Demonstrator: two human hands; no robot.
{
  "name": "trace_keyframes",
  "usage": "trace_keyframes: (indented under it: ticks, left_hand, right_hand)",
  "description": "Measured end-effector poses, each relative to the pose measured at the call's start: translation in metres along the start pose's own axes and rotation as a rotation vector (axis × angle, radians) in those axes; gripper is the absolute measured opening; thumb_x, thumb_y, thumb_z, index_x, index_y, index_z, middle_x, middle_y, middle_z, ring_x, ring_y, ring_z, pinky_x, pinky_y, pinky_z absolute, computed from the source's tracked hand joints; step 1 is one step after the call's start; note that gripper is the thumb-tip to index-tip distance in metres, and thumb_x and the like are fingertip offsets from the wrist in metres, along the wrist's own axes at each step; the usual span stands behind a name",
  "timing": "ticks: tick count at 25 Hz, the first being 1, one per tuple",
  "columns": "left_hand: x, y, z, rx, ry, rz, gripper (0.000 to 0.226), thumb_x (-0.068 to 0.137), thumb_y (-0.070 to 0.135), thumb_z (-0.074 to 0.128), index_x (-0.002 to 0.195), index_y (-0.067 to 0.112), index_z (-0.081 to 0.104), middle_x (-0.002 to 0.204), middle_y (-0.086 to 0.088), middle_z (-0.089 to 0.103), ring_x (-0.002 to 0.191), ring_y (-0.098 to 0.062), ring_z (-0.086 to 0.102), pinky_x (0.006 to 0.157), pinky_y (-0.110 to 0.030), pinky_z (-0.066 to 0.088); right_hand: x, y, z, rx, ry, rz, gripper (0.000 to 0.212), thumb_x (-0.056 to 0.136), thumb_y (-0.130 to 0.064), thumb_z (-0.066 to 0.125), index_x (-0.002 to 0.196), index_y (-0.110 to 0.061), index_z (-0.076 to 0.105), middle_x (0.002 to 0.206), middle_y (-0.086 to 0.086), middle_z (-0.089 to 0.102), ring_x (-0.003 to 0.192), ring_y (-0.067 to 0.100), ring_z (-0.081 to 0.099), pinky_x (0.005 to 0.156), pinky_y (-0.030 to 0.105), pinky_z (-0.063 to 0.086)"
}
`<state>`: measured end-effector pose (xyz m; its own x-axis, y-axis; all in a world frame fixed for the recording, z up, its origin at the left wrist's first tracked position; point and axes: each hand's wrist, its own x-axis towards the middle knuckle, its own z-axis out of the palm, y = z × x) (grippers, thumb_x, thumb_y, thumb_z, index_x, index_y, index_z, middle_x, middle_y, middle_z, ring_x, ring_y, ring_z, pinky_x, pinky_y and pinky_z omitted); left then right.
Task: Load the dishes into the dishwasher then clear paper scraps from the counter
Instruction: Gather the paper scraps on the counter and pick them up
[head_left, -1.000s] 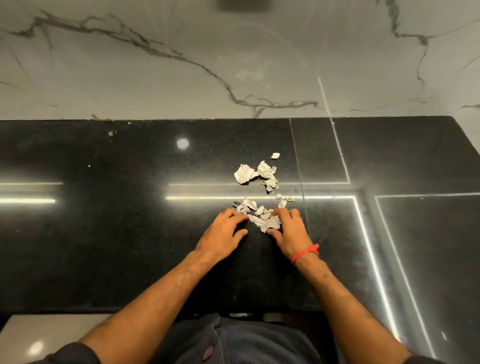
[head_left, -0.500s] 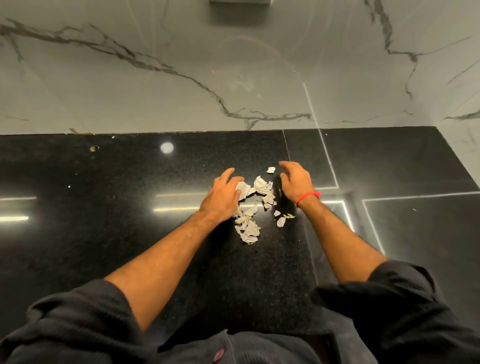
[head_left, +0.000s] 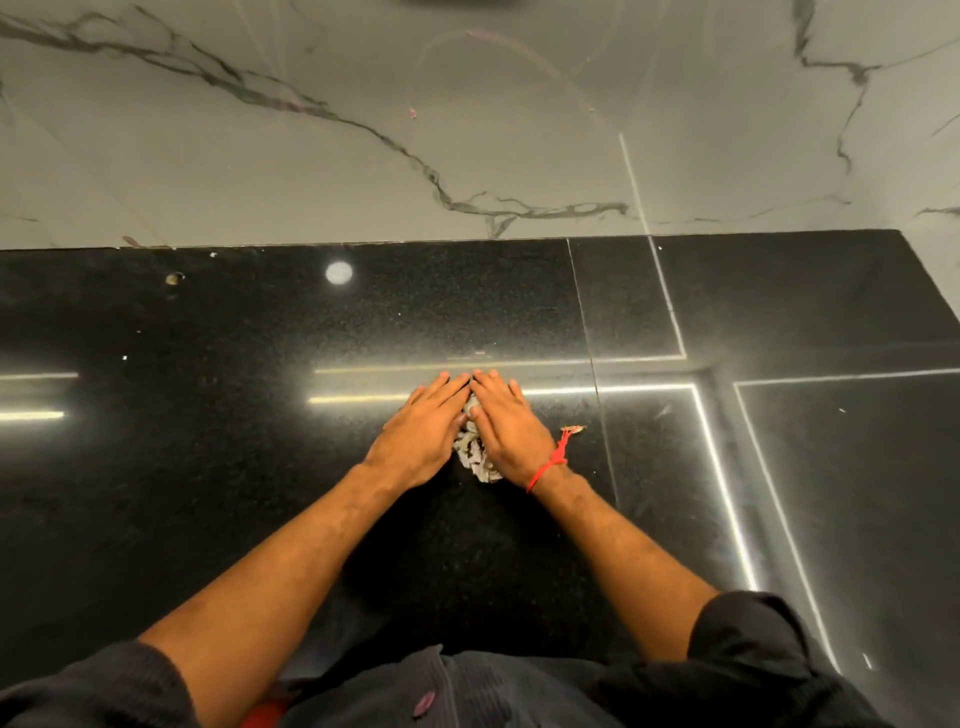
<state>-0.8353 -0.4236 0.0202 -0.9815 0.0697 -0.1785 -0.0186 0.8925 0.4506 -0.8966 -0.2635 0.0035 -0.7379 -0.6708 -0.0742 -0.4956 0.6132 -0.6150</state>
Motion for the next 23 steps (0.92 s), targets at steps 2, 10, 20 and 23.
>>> trace_keyframes:
  ticks: [2,10,20,23]
  left_hand:
    - [-0.022,-0.008,0.001,-0.050,0.014,-0.011,0.051,0.109,0.029,0.036,0.158,0.019,0.025,0.165,0.006,0.021,0.154,-0.010,0.010,0.126,-0.036,0.011]
    - [-0.072,-0.010,-0.010,-0.087,0.124,-0.263,0.068,0.102,0.055,0.036,0.160,0.023,0.019,0.167,0.003,0.012,0.150,-0.021,0.013,0.120,-0.048,0.019]
    - [-0.081,0.013,-0.002,-0.055,-0.079,-0.309,0.129,0.062,0.089,0.062,0.159,0.026,0.007,0.164,0.006,-0.004,0.143,-0.027,0.012,0.118,-0.053,0.024]
    - [-0.086,0.010,0.002,-0.092,-0.072,-0.317,0.128,0.063,0.083,0.069,0.160,0.027,0.006,0.162,0.013,-0.008,0.141,-0.025,0.012,0.118,-0.052,0.026]
  right_hand:
    - [-0.008,-0.018,0.008,0.043,-0.044,-0.038,0.047,0.106,-0.021,0.033,0.149,-0.004,0.033,0.157,0.012,0.030,0.149,0.025,0.020,0.121,0.032,0.005]
    - [-0.039,0.055,-0.067,-0.090,0.348,0.348,0.038,0.089,-0.015,0.051,0.122,0.000,0.060,0.112,0.026,0.058,0.108,0.042,0.052,0.098,0.042,0.037]
    - [-0.053,-0.029,-0.013,0.206,0.029,0.188,0.045,0.094,-0.008,0.056,0.138,-0.008,0.051,0.117,0.012,0.052,0.105,0.023,0.056,0.102,0.026,0.040]
    - [-0.045,-0.010,-0.040,0.109,-0.073,0.109,0.088,0.080,-0.040,0.077,0.152,-0.022,0.029,0.136,0.009,0.037,0.122,0.024,0.045,0.108,0.040,0.041]
